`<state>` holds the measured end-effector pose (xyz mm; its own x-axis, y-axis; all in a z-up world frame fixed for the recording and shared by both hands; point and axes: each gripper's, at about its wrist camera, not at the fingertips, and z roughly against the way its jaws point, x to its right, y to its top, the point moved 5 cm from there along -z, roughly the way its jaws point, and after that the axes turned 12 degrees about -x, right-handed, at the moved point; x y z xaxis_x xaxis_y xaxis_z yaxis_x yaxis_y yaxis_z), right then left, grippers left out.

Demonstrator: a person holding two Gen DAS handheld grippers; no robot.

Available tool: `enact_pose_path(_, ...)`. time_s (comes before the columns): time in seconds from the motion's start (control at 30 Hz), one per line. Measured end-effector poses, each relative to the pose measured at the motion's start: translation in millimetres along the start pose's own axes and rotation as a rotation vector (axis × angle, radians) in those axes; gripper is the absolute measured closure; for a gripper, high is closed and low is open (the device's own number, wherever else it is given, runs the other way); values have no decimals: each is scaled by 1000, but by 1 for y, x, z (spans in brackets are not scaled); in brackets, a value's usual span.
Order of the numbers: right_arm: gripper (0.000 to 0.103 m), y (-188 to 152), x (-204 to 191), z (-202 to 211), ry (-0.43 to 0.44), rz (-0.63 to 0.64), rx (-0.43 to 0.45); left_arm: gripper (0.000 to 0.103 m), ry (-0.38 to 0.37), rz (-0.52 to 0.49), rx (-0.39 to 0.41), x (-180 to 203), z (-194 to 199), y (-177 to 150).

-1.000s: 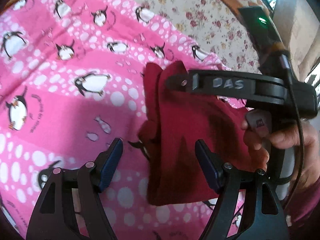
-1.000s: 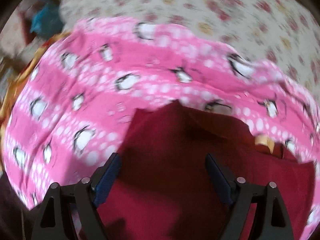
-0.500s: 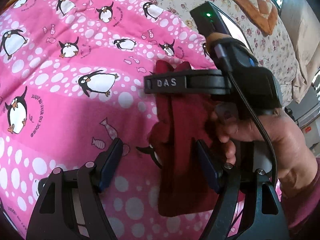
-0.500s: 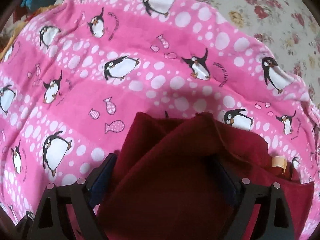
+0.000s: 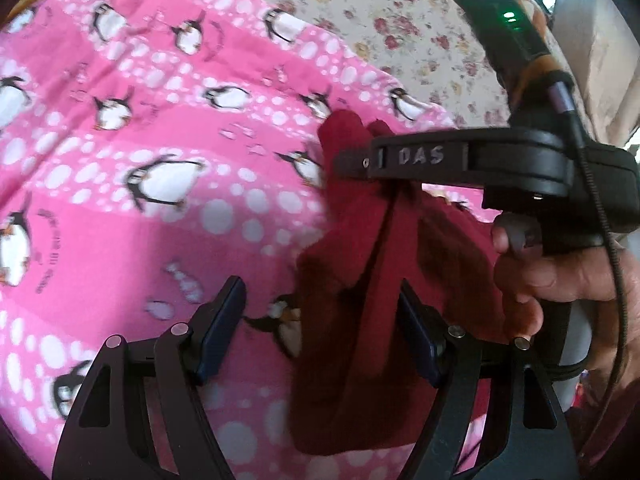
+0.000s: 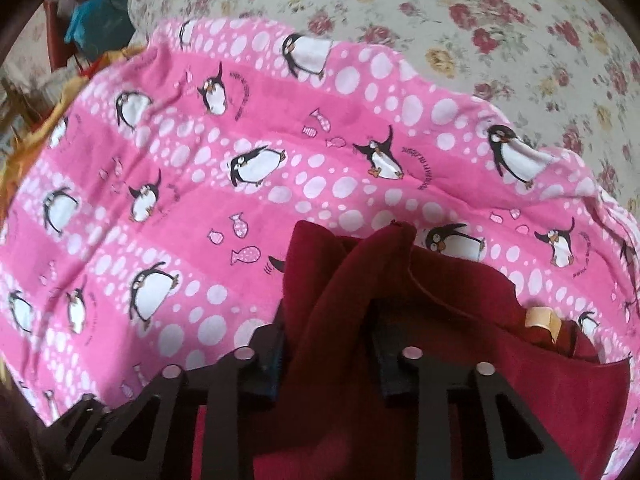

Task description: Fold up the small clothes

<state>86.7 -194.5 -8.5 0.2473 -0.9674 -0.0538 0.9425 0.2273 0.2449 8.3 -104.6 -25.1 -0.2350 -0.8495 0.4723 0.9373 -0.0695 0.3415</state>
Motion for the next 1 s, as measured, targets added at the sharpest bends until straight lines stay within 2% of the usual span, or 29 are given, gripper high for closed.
enact_pose_path(0.03, 77, -1, 4, 4, 13, -6, 2, 39, -35, -4, -11, 3, -1, 0)
enact_pose_path(0.1, 79, 2, 13, 12, 37, -16, 9, 60, -91, -19, -28, 9, -4, 0)
enact_pose_path(0.2, 80, -4, 30, 22, 83, -44, 11, 77, -134, -56, -25, 23, -3, -1)
enact_pose_path(0.3, 80, -6, 36, 23, 116, -67, 3, 78, -165, -80, -4, 34, 5, -3)
enact_pose_path(0.47, 77, 7, 19, 13, 101, -19, -31, 82, -169, -83, 13, 36, 9, -2)
enact_pose_path(0.5, 68, 10, 14, 8, 96, -5, -47, 82, -168, -82, 10, 34, 10, -3)
enact_pose_path(0.53, 55, 13, 10, 1, 93, 1, -68, 82, -162, -83, 7, 33, 10, -4)
enact_pose_path(0.57, 53, 15, 6, -5, 88, -2, -90, 82, -160, -81, 6, 32, 10, -4)
enact_pose_path(0.7, 53, 21, -5, -25, 44, 7, -122, 81, -142, -45, -17, 25, 4, -4)
enact_pose_path(0.73, 57, 21, -6, -25, 35, 16, -114, 81, -138, -37, -27, 23, 2, -4)
enact_pose_path(0.8, 65, 18, -4, -23, 31, 30, -87, 69, -135, -9, -37, 19, -2, -3)
enact_pose_path(0.9, 77, 11, 9, -9, 95, 3, -44, 69, -126, -5, -30, 20, -4, -6)
enact_pose_path(0.93, 78, 10, 14, -2, 126, -12, -27, 70, -129, -26, -29, 26, -3, -8)
enact_pose_path(0.97, 79, 7, 20, 6, 156, -26, -9, 85, -137, -45, -29, 31, -2, -9)
enact_pose_path(1.0, 80, 4, 27, 14, 185, -40, 9, 85, -137, -60, -20, 39, 2, -11)
